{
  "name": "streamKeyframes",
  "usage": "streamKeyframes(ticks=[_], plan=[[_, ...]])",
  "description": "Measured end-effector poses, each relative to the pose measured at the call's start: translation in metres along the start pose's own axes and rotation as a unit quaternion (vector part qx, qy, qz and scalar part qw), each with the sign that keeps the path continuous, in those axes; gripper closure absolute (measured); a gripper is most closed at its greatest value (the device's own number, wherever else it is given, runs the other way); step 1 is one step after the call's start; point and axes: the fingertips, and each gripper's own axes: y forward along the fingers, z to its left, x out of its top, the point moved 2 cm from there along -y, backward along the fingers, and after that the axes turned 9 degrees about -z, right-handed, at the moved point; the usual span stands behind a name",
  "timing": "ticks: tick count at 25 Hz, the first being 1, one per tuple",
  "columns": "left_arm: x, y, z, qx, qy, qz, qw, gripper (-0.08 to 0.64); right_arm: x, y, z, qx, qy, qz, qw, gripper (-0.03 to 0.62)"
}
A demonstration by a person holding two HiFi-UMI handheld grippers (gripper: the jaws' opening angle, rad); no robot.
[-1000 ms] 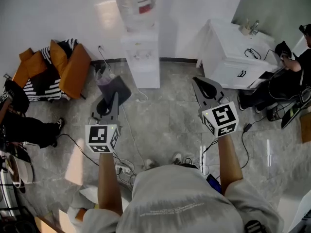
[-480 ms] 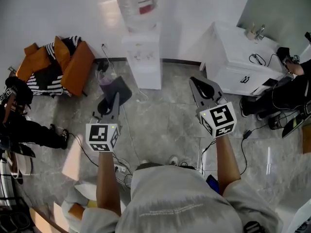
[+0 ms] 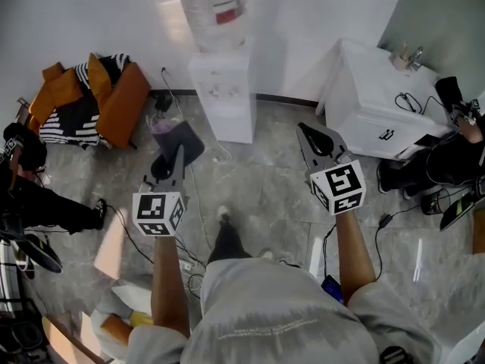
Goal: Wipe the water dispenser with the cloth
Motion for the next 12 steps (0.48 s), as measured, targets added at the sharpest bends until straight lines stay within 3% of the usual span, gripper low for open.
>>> streamKeyframes(ticks=[6, 12], plan=[[-0.029, 0.041, 0.038, 0.008, -0.012, 0.006, 0.9999, 0.512, -0.011, 0.05, -0.012, -0.001, -0.016, -0.005, 1.0, 0.578], [-0.057, 0.104, 0.104, 0.012, -0.012, 0.024, 0.9996, 0.512, -0.016, 0.136, -0.028, 0.0, -0.016, 0.011, 1.0, 0.578]])
